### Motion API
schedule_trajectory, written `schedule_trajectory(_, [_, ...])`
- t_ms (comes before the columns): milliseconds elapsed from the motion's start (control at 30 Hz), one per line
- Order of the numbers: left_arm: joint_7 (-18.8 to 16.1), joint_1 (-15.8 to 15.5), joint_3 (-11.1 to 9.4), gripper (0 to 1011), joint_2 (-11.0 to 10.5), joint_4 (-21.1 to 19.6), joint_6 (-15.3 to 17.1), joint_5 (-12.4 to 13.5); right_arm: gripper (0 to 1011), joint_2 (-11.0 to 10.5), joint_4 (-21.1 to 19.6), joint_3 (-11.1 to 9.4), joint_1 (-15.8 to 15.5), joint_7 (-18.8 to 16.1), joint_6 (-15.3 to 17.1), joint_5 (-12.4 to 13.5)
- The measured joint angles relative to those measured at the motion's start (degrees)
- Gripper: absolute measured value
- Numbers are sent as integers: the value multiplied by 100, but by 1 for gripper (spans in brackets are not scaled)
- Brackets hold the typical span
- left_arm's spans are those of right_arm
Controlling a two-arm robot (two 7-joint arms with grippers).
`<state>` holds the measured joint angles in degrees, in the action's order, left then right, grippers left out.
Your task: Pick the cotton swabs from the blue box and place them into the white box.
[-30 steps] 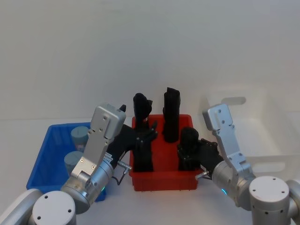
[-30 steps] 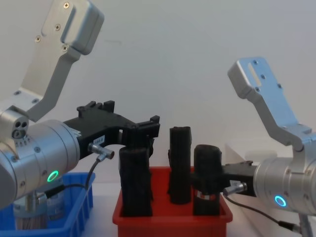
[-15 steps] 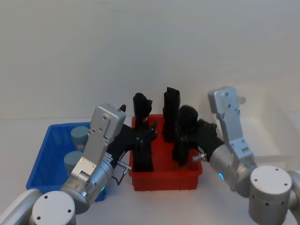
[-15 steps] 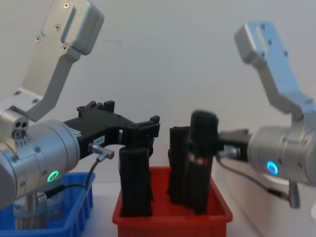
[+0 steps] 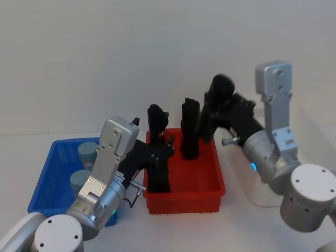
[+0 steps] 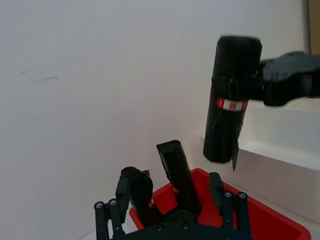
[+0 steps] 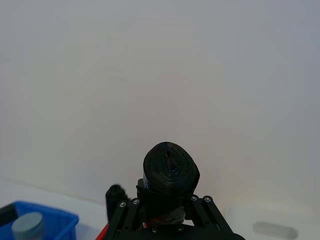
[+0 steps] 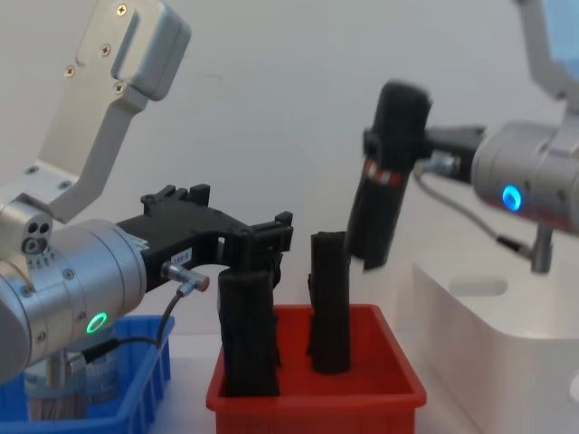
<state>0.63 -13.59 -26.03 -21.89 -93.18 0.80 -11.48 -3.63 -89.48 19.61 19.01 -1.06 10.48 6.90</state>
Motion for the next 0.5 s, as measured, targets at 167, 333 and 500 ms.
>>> schedule_trajectory(167, [0,0,0,1004,0,0,0,0,368,-17,-52,-99,79,185,-221,-52])
schedule_trajectory(333, [0,0,0,1004,0,0,0,0,368,-73,-94,-231,141,419,-436,-133])
schedule_trajectory(500, [0,0,0,1004,0,0,0,0,368,-165,-123,-375,160,669,-580,-244])
